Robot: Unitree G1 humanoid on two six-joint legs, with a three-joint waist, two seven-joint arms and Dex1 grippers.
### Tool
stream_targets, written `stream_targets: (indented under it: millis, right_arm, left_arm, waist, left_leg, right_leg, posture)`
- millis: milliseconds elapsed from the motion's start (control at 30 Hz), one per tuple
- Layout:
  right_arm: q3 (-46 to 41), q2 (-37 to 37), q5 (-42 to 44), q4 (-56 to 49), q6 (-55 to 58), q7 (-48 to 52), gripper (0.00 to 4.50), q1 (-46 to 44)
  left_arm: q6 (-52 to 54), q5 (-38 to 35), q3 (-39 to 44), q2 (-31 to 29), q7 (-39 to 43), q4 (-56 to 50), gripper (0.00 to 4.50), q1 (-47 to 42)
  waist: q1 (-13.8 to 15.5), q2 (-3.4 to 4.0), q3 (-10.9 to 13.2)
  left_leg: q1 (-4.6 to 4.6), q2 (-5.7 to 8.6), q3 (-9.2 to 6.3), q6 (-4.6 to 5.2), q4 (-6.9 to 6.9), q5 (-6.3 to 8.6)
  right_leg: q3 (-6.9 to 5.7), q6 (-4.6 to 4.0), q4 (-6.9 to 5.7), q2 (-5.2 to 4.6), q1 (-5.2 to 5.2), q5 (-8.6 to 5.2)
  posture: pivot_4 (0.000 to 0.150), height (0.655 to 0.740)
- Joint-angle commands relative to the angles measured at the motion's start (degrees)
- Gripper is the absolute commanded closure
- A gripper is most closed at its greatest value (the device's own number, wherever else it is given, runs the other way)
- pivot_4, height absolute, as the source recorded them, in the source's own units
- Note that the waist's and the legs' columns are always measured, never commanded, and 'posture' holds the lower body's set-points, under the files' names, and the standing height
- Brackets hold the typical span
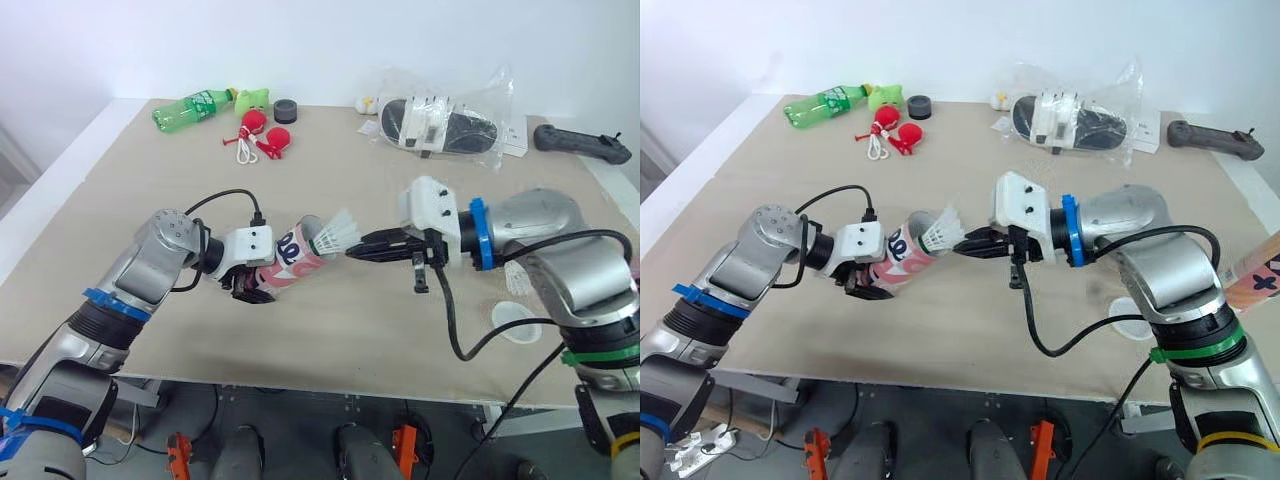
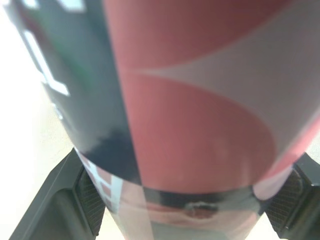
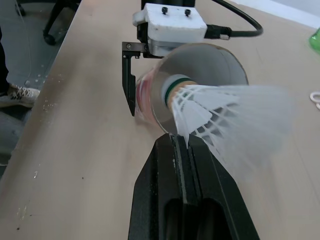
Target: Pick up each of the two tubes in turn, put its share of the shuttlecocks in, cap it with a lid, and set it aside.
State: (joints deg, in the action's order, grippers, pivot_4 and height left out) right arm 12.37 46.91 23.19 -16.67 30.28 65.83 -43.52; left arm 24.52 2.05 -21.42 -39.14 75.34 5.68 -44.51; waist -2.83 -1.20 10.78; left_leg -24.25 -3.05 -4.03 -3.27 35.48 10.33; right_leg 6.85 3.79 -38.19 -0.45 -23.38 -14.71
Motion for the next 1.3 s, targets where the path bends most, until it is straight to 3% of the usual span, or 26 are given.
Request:
stream_targets:
  millis: [33, 167, 300, 333, 367, 500, 600, 667, 900, 1100, 1300]
  right_arm:
    - [-1.08, -1.14, -0.07, -3.04, 0.20, -1.12, 4.46, -0.43]
    - [-2.20, -2.30, 0.69, -3.80, 1.45, -2.64, 3.10, 0.02]
    - [-4.16, -2.66, 2.46, -5.55, 3.87, -4.43, 1.04, 0.93]
    - [-5.92, -2.84, 3.49, -6.05, 5.10, -5.82, 0.28, 1.67]
    - [-8.33, -2.89, 4.63, -6.47, 6.61, -7.56, 0.11, 2.53]
    - [-15.92, -2.02, 5.44, -7.27, 10.47, -14.04, 0.05, 6.02]
    - [-23.33, -3.92, -2.23, -5.38, 9.97, -27.37, 0.05, 15.26]
    - [-28.19, -7.23, -3.00, -6.49, 9.94, -33.31, 0.05, 20.45]
    - [-42.03, -9.80, 3.21, -12.57, 9.80, -33.14, 0.05, 37.65]
    - [-42.66, -9.44, 0.28, -13.44, 11.06, -35.87, 0.05, 48.42]
    - [-39.20, -11.26, -4.39, -9.94, 10.53, -42.55, 0.05, 47.71]
  left_arm:
    - [-0.20, -0.10, 0.18, -0.04, -0.08, -0.69, 0.84, -0.70]
    - [-0.41, -0.14, 0.07, 0.08, 0.06, -0.44, 0.84, -0.82]
    - [-0.60, -0.06, -0.15, 0.60, -0.05, 0.04, 0.84, -1.15]
    - [-0.59, -0.07, -0.14, 0.67, -0.08, 0.03, 0.84, -1.15]
    - [-0.56, -0.10, -0.12, 0.69, -0.10, -0.02, 0.84, -1.10]
    - [-0.62, -0.11, -0.02, 0.66, -0.16, 0.06, 0.84, -0.96]
    - [-0.69, -0.14, 0.14, 0.83, -0.45, 0.42, 0.84, -0.84]
    - [-0.78, -0.17, 0.20, 0.92, -0.56, 0.58, 0.84, -0.72]
    - [-1.07, -0.43, 0.27, 1.21, -0.45, 1.42, 0.84, -0.77]
    - [-1.62, -0.52, 0.17, 1.74, -0.09, 2.43, 0.84, -1.15]
    - [-1.76, -0.49, 0.11, 1.96, 0.13, 2.56, 0.84, -1.19]
  waist:
    - [0.00, 0.00, 0.00]
    - [0.00, 0.00, 0.00]
    - [0.04, 0.00, 0.00]
    - [0.05, 0.00, 0.00]
    - [0.13, 0.00, 0.00]
    - [0.26, 0.00, 0.00]
    - [0.31, -0.09, -0.07]
    - [0.46, -0.23, -0.15]
    - [0.18, 0.04, -0.13]
    - [0.12, 0.13, -0.19]
    - [0.04, 0.13, -0.19]
  left_leg:
    - [0.00, 0.00, 0.00, 0.00, 0.00, 0.00]
    - [0.00, -0.01, -0.02, 0.00, 0.00, 0.00]
    - [0.01, -0.01, -0.02, 0.00, 0.01, 0.00]
    - [0.01, -0.01, -0.02, 0.00, 0.01, 0.00]
    - [0.00, 0.00, -0.02, 0.00, 0.01, 0.00]
    - [-0.04, 0.01, -0.05, 0.00, 0.04, 0.00]
    - [-0.03, 0.00, -0.07, 0.00, 0.05, 0.00]
    - [-0.04, 0.00, -0.17, 0.01, 0.02, -0.01]
    - [-0.03, 0.03, -0.15, 0.01, 0.03, -0.01]
    - [0.06, 0.05, -0.12, 0.06, 0.10, -0.06]
    - [0.10, 0.05, -0.09, 0.13, 0.14, -0.13]
  right_leg:
    - [-0.01, -0.01, -0.01, 0.00, -0.01, 0.00]
    - [-0.02, -0.01, -0.04, 0.01, -0.01, 0.01]
    - [-0.03, -0.02, -0.04, 0.01, 0.00, 0.01]
    - [-0.03, -0.02, -0.04, 0.01, 0.00, 0.01]
    - [-0.03, -0.02, -0.04, 0.01, 0.00, 0.01]
    - [-0.06, -0.03, -0.04, -0.01, 0.02, 0.01]
    - [-0.10, -0.06, -0.04, -0.01, 0.02, 0.03]
    - [-0.23, -0.08, -0.06, -0.01, 0.06, -0.03]
    - [-0.16, -0.06, -0.09, -0.02, 0.05, -0.02]
    - [-0.09, -0.02, -0.09, -0.02, 0.13, 0.09]
    - [-0.04, -0.05, -0.09, -0.01, 0.13, 0.19]
  posture:
    - [0.150, 0.7400]
    - [0.150, 0.7400]
    - [0.150, 0.7400]
    - [0.150, 0.7400]
    - [0.150, 0.7400]
    - [0.150, 0.7400]
    - [0.150, 0.7400]
    - [0.150, 0.7400]
    - [0.150, 0.7400]
    - [0.150, 0.7400]
    - [0.150, 0.7400]
